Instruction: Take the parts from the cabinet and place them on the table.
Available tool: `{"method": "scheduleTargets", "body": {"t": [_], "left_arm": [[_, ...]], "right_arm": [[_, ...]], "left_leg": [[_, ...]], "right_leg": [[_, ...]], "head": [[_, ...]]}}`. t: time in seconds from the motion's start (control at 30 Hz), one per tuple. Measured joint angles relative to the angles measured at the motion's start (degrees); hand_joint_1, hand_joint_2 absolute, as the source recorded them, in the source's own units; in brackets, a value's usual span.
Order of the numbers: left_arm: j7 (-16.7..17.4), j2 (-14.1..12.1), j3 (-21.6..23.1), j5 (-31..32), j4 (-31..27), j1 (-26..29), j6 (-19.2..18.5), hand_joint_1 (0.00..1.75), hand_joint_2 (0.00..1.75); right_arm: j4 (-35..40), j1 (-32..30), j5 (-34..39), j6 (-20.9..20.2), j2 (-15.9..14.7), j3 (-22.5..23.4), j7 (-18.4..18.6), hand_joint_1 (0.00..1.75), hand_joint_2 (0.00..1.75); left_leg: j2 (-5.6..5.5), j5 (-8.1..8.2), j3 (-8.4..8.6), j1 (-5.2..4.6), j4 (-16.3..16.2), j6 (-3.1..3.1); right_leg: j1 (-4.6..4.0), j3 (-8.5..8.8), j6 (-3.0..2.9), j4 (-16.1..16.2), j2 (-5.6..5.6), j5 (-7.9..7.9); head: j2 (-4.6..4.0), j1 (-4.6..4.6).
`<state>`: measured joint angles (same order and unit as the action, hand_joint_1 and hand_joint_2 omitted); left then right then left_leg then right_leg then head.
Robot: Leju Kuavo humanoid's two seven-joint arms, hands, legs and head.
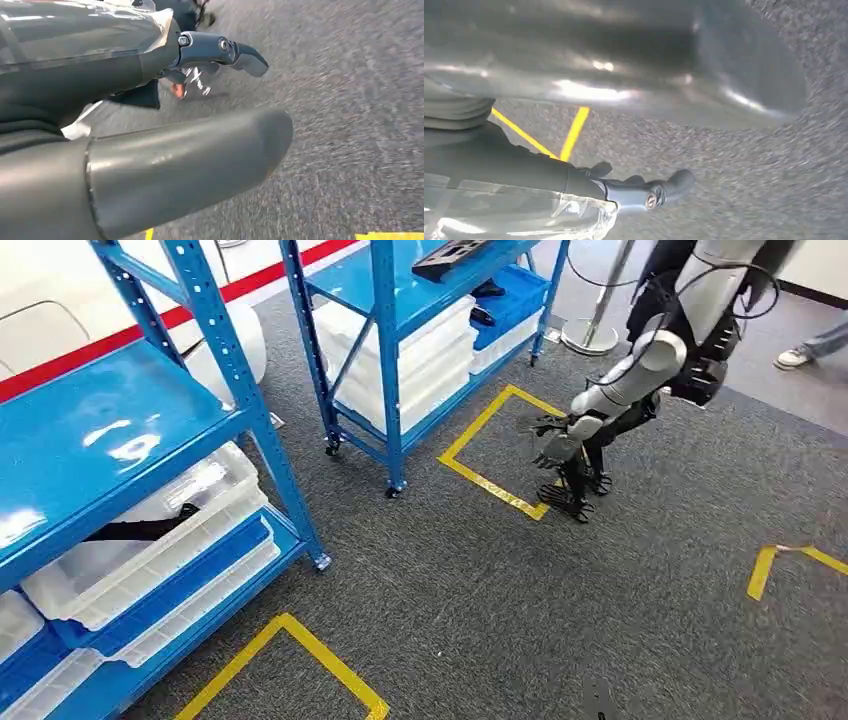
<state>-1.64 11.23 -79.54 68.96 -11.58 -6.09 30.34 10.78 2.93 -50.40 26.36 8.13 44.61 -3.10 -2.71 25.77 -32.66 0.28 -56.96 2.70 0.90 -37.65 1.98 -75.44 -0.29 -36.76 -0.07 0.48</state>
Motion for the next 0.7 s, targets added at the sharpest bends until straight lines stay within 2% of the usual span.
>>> {"method": "scheduleTargets", "body": {"t": [0.03,0.07,0.1,0.13,0.17,0.2,0.27,0.3,0.33,0.37,0.4,0.47,0.5,0.53,0.57,0.6,0.63,0.67,0.7], "left_arm": [[0.0,0.0,0.0,0.0,0.0,0.0,0.0,0.00,0.00],[0.0,0.0,0.0,0.0,0.0,0.1,0.0,0.00,0.00],[0.0,0.0,0.0,0.0,0.0,0.1,0.0,0.00,0.00],[0.0,0.0,0.0,0.0,0.0,0.1,0.0,0.00,0.00],[0.0,0.0,0.0,0.0,0.0,0.1,0.0,0.00,0.00],[0.0,0.0,0.0,0.0,0.0,0.1,0.0,0.00,0.00],[0.0,0.0,0.0,0.0,0.0,0.4,0.0,0.00,0.00],[0.0,0.0,0.0,0.0,0.0,0.5,0.0,0.00,0.00],[0.0,0.0,0.0,0.0,0.0,0.5,0.1,0.00,0.00],[0.0,0.1,0.0,0.0,0.0,0.4,0.3,0.00,0.00],[0.0,0.0,0.0,0.0,0.0,0.2,0.5,0.00,0.00],[-0.1,0.0,0.0,0.0,0.0,0.1,1.0,0.00,0.00],[-0.1,0.0,0.0,0.0,0.0,0.2,1.1,0.00,0.00],[-0.1,0.0,0.0,-0.2,0.0,0.2,1.2,0.00,0.00],[-0.1,-0.1,0.0,-0.5,0.0,0.4,1.4,0.00,0.00],[-0.2,-0.1,-0.1,-0.8,0.0,0.4,1.6,0.00,0.00],[-0.3,-0.1,-0.1,-1.3,0.0,0.3,1.9,0.00,0.00],[-0.4,-0.2,-0.2,-1.6,0.0,0.0,2.2,0.00,0.00],[-0.4,-0.2,-0.2,-1.8,0.0,-0.3,2.2,0.00,0.00]], "right_arm": [[0.0,0.0,0.0,0.0,-0.1,0.0,0.0,0.00,0.00],[0.0,0.1,0.0,0.0,-0.1,0.0,0.0,0.00,0.00],[0.0,0.1,0.0,0.0,-0.1,0.0,0.0,0.00,0.00],[0.0,0.1,0.0,0.0,-0.1,0.0,0.0,0.00,0.00],[0.0,0.1,0.0,0.0,-0.1,0.0,0.0,0.00,0.00],[0.0,0.2,0.0,0.0,-0.1,-0.1,0.0,0.00,0.00],[0.0,0.4,0.0,0.0,-0.1,0.0,0.1,0.00,0.00],[0.0,0.5,0.0,0.0,0.0,0.0,0.0,0.00,0.00],[0.0,0.5,-0.1,0.0,0.1,0.0,0.0,0.00,0.00],[0.0,0.5,-0.2,0.0,0.1,0.0,0.0,0.00,0.00],[0.0,0.3,-0.2,0.0,0.1,0.0,0.0,0.00,0.00],[0.0,0.0,-0.2,0.0,0.1,0.0,0.0,0.00,0.00],[0.0,0.0,-0.2,0.1,0.1,0.0,0.0,0.00,0.00],[0.0,0.0,-0.2,0.1,0.1,0.0,0.0,0.00,0.00],[0.0,0.1,-0.3,0.1,0.1,0.0,-0.2,0.00,0.00],[0.0,0.1,-0.5,0.1,0.1,0.0,-0.3,0.00,0.00],[0.0,0.1,-0.7,0.1,0.2,0.0,-0.5,0.00,0.00],[0.0,0.2,-0.9,0.1,0.3,0.0,-0.7,0.00,0.00],[0.0,0.2,-1.0,0.2,0.3,0.0,-0.9,0.00,0.00]], "left_leg": [[-0.94,0.04,0.09,0.04,0.0,-0.07],[-1.89,0.12,0.21,0.14,-0.1,-0.19],[-2.90,0.23,0.41,0.26,-0.1,-0.38],[-3.75,0.41,0.50,0.32,-0.3,-0.71],[-4.39,0.61,0.46,0.01,-0.6,-1.15],[-5.07,0.79,0.33,-0.03,-0.6,-1.49],[-5.83,0.48,0.06,0.28,-0.2,-2.17],[-6.35,0.45,0.00,0.31,-0.3,-2.33],[-4.28,0.91,-0.10,0.33,-0.9,-2.45],[-0.79,2.13,-0.91,0.02,-2.8,-2.68],[1.33,4.54,-3.06,0.10,-7.0,-2.94],[2.24,8.50,-7.96,0.31,-16.3,-3.22],[2.34,8.84,-9.21,0.36,-18.7,-3.28],[2.44,7.84,-8.98,0.36,-18.1,-3.20],[2.60,5.82,-7.36,0.34,-15.1,-2.96],[3.10,3.56,-4.81,0.25,-10.5,-2.60],[4.93,1.78,-1.89,0.01,-5.5,-1.96],[9.20,1.48,0.45,-0.63,-1.6,-1.15],[8.77,1.58,0.33,-0.79,-1.3,-1.28]], "right_leg": [[0.07,0.15,0.56,1.4,0.02,1.21],[0.17,1.49,1.23,5.2,0.11,3.31],[0.36,3.85,1.93,10.8,0.63,5.98],[0.82,6.17,2.57,16.2,2.93,8.26],[0.68,6.50,2.09,17.4,4.65,8.30],[0.71,6.61,1.04,17.7,3.75,8.52],[0.11,7.16,-0.11,17.5,2.83,8.53],[0.41,7.14,-0.50,17.7,2.20,8.77],[0.82,7.24,-0.78,17.9,1.60,8.91],[0.73,7.32,-1.09,17.9,1.09,8.76],[0.50,7.37,-1.71,17.9,0.22,8.63],[0.08,7.34,-2.12,17.9,-1.65,8.37],[-0.06,7.34,-2.19,17.8,-2.46,8.30],[-0.18,7.26,-2.24,17.9,-3.24,8.20],[-0.25,7.29,-2.36,17.9,-4.02,8.06],[-0.37,7.49,-2.36,17.9,-4.77,7.84],[-0.44,7.79,-2.36,17.9,-5.41,7.72],[-0.55,8.50,-2.23,17.9,-6.05,7.55],[-1.40,8.21,-1.72,17.8,-6.66,7.15]], "head": [[0.00,0.00],[0.00,0.00],[0.00,-0.02],[0.00,0.02],[0.00,0.04],[0.00,0.09],[0.00,0.07],[0.00,0.04],[0.00,0.04],[0.00,-0.24],[0.00,-0.33],[0.00,-0.31],[0.00,-0.33],[0.00,-0.31],[0.00,-0.33],[0.00,-0.31],[0.00,-0.31],[0.00,-0.31],[0.00,-0.26]]}}
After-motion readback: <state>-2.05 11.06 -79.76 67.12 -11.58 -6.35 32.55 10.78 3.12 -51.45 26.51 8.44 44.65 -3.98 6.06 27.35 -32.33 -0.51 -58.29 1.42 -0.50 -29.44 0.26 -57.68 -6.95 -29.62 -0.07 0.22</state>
